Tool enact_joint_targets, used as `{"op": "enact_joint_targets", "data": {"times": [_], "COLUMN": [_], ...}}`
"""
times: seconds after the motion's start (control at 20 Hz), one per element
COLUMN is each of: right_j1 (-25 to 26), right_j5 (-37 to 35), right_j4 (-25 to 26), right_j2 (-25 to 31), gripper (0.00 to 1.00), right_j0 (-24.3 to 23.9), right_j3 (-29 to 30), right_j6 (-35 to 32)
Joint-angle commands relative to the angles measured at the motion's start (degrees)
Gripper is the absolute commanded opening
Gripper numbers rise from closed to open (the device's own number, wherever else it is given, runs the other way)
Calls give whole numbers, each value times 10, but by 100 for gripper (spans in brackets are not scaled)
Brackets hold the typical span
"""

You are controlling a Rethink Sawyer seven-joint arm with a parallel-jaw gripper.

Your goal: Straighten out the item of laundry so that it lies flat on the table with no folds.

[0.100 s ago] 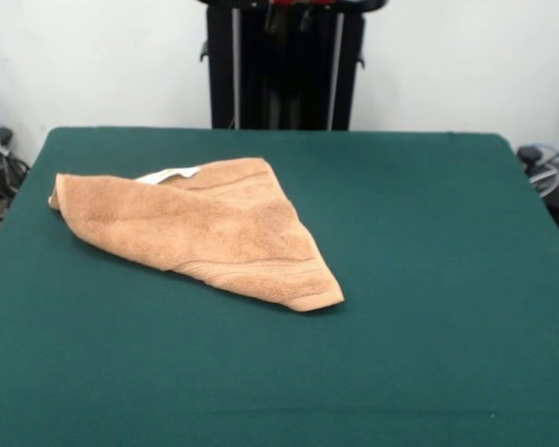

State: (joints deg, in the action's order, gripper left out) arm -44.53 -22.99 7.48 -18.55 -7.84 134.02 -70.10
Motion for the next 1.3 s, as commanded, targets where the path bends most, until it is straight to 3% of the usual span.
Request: {"op": "enact_joint_targets", "data": {"times": [0.05,0.2,0.65,1.3], "right_j1": [0,-1,-23,-23], "right_j5": [4,23,146,233], "right_j4": [-25,-22,-10,25], "right_j2": [40,46,124,157], "gripper": [100,100,100,100], "right_j0": [-14,-21,-101,-133], "right_j3": [-63,-58,-11,7], "right_j6": [-110,-110,-90,-106]}}
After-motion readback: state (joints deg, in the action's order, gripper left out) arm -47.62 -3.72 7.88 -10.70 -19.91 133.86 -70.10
